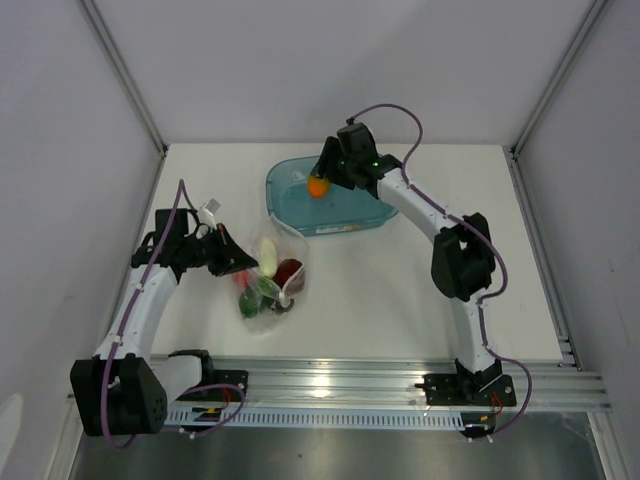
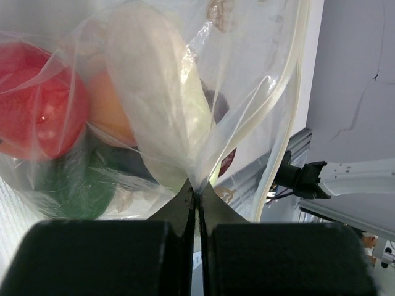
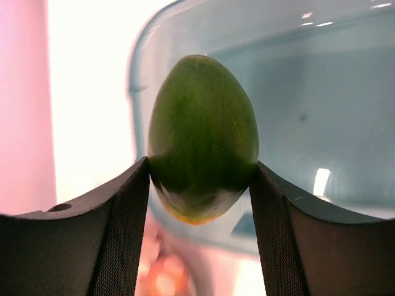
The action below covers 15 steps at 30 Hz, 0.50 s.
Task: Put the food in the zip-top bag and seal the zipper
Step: Pick up the fake fruit from the bin.
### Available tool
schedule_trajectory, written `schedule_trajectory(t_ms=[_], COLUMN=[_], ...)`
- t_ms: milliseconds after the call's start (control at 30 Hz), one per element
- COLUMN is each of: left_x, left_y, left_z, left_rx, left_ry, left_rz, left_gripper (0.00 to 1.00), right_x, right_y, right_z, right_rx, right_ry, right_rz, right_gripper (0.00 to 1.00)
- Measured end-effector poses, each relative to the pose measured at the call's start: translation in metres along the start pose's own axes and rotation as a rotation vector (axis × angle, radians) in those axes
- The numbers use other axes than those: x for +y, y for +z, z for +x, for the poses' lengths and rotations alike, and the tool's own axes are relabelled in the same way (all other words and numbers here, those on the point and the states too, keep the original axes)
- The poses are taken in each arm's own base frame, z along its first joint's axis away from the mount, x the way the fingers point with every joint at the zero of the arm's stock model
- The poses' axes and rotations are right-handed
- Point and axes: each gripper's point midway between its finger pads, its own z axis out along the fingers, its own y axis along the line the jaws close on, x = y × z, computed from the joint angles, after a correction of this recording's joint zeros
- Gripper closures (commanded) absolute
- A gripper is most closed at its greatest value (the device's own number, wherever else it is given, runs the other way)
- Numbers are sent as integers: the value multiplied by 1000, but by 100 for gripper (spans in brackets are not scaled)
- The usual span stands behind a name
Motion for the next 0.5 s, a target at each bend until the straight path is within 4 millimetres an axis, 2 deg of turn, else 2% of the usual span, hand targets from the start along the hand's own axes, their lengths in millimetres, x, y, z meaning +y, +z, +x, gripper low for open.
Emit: schedule_trajectory(t_ms=[167, 333, 433, 500], left_x=[2, 3, 2, 2], left_y=[3, 5, 5, 5], left_z=[1, 1, 0, 0], left_rx=[-4, -7, -10, -10], left_ry=[-20, -36, -44, -47], left_rz=[3, 10, 12, 12], left_gripper=[100, 99, 100, 99], right_x=[42, 78, 102, 112], right_y=[-75, -141, -168, -176], right_z=[3, 35, 58, 71], right_rx=[-27, -8, 19, 42], right_ry=[-152, -327, -417, -456], right_rz=[-119, -255, -351, -395], right_gripper=[100, 100, 100, 100])
